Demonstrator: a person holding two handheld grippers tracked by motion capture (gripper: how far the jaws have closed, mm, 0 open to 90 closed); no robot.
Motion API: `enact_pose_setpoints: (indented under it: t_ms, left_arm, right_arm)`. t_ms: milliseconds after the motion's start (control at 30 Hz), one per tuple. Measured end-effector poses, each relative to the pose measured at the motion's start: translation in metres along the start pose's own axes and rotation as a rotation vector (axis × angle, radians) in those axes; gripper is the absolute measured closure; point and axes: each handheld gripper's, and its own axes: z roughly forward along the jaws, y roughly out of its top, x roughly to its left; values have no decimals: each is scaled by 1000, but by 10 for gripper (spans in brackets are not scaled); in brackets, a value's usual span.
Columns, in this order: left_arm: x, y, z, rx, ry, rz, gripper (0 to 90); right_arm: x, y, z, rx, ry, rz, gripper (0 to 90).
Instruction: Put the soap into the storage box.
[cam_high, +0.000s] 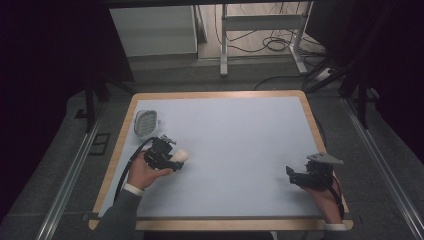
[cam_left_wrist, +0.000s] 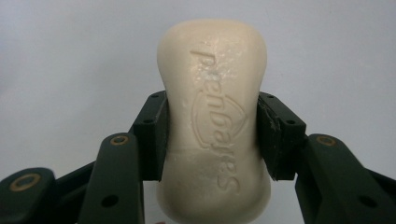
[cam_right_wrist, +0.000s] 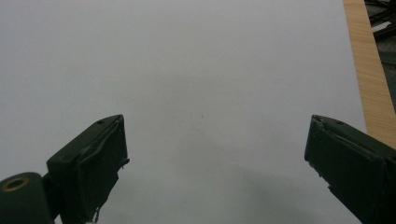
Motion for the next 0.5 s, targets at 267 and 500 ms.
enact_pose_setpoints:
  t_ms: [267,500]
  left_arm:
    - [9,2,-5,-15,6,-24,496]
    - [16,3,-8,-18,11,-38,496]
  right_arm:
    - [0,0,0,2,-1,5,57]
    - [0,0,0,4,-2,7,57]
